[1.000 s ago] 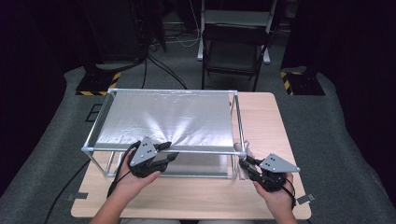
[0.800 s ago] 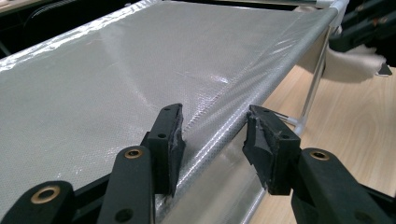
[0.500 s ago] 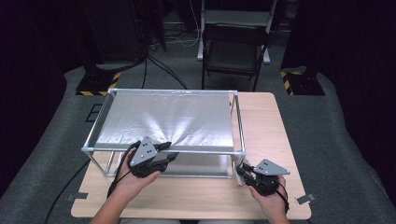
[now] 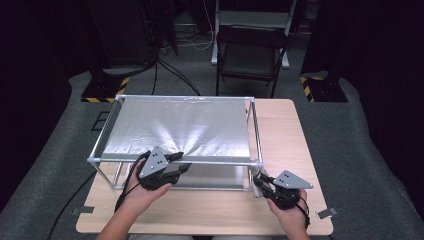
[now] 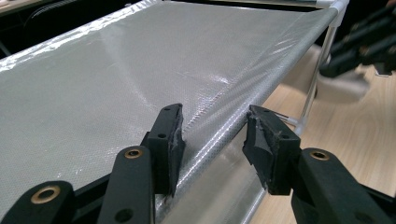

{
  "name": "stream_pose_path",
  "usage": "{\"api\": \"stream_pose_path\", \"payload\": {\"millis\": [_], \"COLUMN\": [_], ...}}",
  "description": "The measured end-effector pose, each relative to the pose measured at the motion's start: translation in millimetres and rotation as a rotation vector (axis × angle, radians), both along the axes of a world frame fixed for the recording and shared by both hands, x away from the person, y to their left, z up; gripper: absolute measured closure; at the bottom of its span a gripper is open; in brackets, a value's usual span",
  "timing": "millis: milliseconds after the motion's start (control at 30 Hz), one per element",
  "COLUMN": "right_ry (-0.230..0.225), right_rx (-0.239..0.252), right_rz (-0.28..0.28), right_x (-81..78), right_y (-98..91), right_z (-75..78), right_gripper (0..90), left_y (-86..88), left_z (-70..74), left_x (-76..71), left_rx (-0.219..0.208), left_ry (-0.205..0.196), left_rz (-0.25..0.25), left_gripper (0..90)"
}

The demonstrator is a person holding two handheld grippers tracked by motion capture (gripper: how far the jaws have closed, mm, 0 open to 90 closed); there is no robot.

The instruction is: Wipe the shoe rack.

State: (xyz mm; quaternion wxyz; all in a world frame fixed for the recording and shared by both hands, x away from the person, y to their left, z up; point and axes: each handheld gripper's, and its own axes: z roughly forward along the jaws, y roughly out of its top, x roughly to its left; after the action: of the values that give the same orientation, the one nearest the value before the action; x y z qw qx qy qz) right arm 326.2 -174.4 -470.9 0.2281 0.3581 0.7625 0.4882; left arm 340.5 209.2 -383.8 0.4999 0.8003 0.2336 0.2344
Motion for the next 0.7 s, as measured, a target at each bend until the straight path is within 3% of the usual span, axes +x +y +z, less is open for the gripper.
{"api": "stream_pose_path", "payload": {"millis": [33,133,700], "right_ry": [0.033,0.066,0.097], "right_rx": [0.016,0.011,-0.031], "right_rz": [-0.007,-0.003,-0.019], "right_x": [0.7,5.1,7.6], "right_y": [0.0,-0.2,3.6], "right_z": [-7.2,-20.7,-35.7], "right_gripper": [74.1,74.0,75.0], "left_y": [0.0,-0.1,-0.6], "left_z": [0.0,0.0,0.0], "left_x": [0.0,0.3,0.1], "left_rx": [0.000,-0.001,-0.004], "left_ry": [0.000,0.001,0.001], "left_rz": [0.000,-0.001,0.004], "left_gripper": [55.9,55.9,55.8]}}
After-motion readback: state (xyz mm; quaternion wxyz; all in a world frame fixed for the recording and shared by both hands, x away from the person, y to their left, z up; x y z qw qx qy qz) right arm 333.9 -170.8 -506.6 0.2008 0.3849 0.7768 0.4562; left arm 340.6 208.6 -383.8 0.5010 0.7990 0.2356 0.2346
